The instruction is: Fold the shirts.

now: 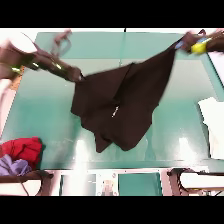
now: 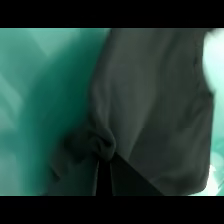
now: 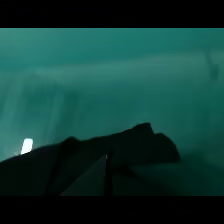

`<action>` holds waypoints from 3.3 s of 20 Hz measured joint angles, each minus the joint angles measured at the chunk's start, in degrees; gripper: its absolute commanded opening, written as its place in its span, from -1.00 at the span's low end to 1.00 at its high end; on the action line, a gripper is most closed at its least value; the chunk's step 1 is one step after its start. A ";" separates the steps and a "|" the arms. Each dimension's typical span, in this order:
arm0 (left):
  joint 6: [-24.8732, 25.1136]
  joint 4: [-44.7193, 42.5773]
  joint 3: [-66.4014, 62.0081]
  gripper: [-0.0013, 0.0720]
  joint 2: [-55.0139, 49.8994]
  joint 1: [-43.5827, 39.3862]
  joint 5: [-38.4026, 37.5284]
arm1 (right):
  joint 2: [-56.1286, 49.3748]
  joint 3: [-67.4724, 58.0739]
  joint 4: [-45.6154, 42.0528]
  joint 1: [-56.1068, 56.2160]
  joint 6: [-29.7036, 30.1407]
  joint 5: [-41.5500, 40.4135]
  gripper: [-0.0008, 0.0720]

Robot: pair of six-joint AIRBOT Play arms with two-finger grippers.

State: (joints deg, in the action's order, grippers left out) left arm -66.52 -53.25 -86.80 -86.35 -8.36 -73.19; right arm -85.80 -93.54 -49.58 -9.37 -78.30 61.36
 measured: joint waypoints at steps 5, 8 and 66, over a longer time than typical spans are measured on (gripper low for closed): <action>0.07 0.11 2.69 0.70 -10.16 0.33 9.20 | -15.98 2.08 -0.04 3.74 1.14 -1.88 -0.94; -3.30 -4.15 -1.84 0.70 -11.78 3.15 9.22 | -19.74 2.21 0.07 3.34 1.92 -2.49 -0.94; -8.24 8.04 44.85 0.29 10.75 -16.61 34.07 | 13.35 51.89 -4.83 -8.61 0.52 -0.22 -0.94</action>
State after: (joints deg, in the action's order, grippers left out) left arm -74.76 -45.21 -41.95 -75.59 -24.97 -39.11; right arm -72.44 -41.65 -54.41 -17.98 -77.78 61.14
